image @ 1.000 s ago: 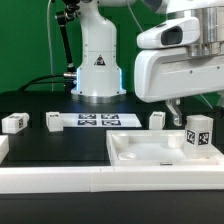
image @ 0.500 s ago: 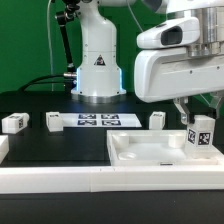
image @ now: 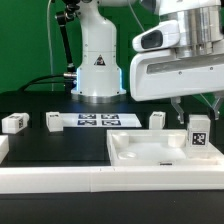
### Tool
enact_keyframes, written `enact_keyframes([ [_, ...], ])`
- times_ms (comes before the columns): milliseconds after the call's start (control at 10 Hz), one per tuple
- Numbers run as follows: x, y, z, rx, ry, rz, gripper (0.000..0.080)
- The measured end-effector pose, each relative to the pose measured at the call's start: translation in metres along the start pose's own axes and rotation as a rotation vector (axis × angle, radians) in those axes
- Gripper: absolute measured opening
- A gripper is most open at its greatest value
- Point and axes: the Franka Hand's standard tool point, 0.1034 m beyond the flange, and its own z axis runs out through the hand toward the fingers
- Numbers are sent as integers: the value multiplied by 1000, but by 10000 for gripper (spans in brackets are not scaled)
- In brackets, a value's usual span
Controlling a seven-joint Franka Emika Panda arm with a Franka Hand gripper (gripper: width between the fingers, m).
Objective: Assemble square table
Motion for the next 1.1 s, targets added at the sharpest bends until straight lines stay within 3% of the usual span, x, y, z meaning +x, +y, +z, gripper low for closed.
enact_keyframes([
  [700,-1,-3,1,20,6,655,291],
  [1100,-1,-4,1,36,-7,819,291],
])
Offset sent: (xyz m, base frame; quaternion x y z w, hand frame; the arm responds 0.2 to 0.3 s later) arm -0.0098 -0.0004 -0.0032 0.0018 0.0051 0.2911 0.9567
